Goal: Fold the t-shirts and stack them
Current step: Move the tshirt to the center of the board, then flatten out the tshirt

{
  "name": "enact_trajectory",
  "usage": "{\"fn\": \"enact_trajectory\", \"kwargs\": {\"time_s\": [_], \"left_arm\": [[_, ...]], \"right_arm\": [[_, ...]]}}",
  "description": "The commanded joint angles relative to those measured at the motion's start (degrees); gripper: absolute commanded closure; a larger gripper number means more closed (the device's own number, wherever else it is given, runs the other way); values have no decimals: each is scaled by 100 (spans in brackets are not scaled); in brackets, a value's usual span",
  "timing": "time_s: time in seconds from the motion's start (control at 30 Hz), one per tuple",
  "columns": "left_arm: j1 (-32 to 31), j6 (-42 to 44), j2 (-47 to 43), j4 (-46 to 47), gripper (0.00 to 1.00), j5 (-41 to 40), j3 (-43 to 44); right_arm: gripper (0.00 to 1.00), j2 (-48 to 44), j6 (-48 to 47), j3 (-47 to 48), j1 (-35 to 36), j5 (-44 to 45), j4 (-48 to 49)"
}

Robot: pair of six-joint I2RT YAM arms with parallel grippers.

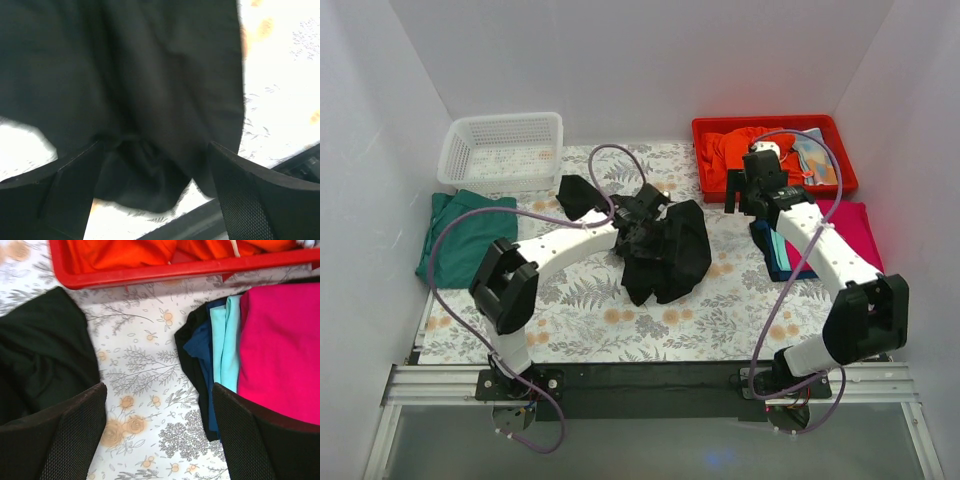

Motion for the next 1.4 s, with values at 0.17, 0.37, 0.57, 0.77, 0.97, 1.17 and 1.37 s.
{"fn": "enact_trajectory", "kwargs": {"time_s": [0.17, 0.37, 0.57, 0.77, 0.97, 1.17, 1.37], "left_arm": [[960, -850, -2326, 754, 19, -1772, -1810], [1962, -394, -1907, 481, 21, -1553, -1470], [2384, -271, -685, 630, 30, -1070, -906], [2859, -306, -219, 928, 31, -850, -1037], [3035, -77, -86, 946, 31, -999, -888], [3150, -33, 37, 911, 31, -1122, -844], [3185, 20, -25, 929, 34, -1140, -748]], "right_arm": [[12, -485, 686, -429, 1455, 24, -148], [12, 270, 1276, -526, 2458, -292, -157], [12, 886, 1083, -386, 2713, -503, -95], [26, 1352, 1030, -614, 2722, -934, 98], [87, 1309, 1284, -816, 2661, -504, -323], [99, 1143, 1680, -1133, 1977, -100, -648], [99, 836, 1716, -1159, 1273, 375, -1079]]}}
